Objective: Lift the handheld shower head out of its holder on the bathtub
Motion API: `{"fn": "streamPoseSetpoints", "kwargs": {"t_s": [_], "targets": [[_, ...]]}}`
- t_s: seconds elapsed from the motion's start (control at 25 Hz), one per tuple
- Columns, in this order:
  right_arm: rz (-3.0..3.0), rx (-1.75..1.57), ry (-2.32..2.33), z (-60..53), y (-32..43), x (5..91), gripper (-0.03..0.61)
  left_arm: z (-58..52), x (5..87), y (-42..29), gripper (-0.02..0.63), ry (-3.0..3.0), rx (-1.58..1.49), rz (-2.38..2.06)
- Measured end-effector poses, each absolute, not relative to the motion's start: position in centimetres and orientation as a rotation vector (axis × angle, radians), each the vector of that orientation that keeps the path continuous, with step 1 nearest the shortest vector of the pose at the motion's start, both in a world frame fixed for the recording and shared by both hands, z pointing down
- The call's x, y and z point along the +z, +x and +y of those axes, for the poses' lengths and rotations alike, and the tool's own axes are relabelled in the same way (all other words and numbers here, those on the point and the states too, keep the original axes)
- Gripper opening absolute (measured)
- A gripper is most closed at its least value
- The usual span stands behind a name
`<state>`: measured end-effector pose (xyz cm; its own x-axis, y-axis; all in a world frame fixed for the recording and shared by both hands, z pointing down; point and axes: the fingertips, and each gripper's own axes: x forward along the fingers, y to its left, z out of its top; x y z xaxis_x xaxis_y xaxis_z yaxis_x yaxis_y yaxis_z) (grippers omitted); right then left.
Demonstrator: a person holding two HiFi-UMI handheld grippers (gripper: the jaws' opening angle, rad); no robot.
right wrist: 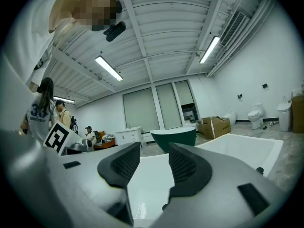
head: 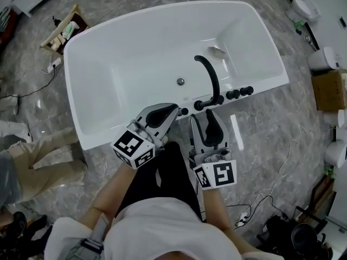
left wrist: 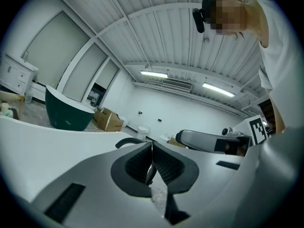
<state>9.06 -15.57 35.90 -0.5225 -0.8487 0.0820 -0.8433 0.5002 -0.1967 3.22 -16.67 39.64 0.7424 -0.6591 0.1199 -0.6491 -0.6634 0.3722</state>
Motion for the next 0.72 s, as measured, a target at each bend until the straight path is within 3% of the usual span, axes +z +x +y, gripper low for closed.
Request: {"fn": "streamPoseSetpoints", "kwargs": {"t_s": [0.72], "targets": [[2.818, -0.366, -1.472, -16.2, 7.1, 40.3, 0.178, -17.0, 43.2, 2.5, 0.011, 2.51, 0.042, -0.993]]}}
